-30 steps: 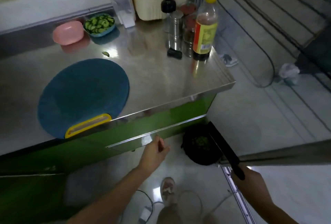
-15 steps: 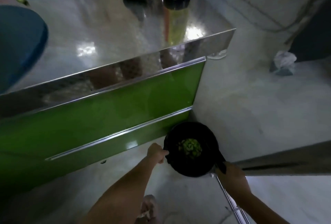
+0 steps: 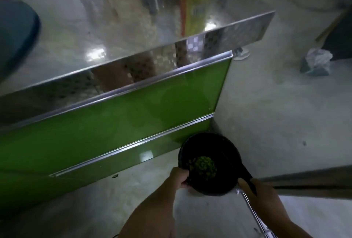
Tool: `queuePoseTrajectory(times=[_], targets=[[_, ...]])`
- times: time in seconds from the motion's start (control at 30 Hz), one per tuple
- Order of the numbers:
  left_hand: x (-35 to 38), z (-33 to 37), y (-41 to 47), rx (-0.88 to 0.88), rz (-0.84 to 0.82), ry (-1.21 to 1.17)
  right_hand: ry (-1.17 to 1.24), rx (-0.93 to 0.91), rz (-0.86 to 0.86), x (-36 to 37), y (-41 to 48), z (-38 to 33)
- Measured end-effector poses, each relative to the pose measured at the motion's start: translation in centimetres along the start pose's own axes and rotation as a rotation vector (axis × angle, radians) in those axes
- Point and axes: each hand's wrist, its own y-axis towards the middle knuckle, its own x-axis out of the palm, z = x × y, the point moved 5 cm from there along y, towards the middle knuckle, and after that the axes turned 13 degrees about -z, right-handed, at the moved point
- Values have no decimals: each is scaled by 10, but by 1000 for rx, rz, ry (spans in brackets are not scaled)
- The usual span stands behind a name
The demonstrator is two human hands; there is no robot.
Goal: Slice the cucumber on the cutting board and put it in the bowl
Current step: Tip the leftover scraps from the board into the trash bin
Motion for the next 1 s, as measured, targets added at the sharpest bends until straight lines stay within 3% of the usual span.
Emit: queuePoseTrajectory(times=[0.1, 0.27, 0.43, 0.5, 0.73, 0.8, 1.0], targets=[[-22, -1, -25, -18, 52, 103, -62, -54, 37, -8, -25, -13], [-41, 4, -97, -45, -24, 235, -219, -87, 86, -42, -75, -39], [-47, 24, -203, 4, -69, 241, -249, -225, -67, -70, -140, -70], [-50, 25, -246, 6, -75, 222, -270, -304, -41, -88, -167, -95], [-80, 43, -379, 58, -31, 127, -270, -519, 161, -156, -226, -230], [-89, 52, -408, 60, -16, 102, -253, -501, 248, -182, -220, -270], [-129, 62, -456, 40, 30, 50, -285, -461, 262, -229, -151, -382]])
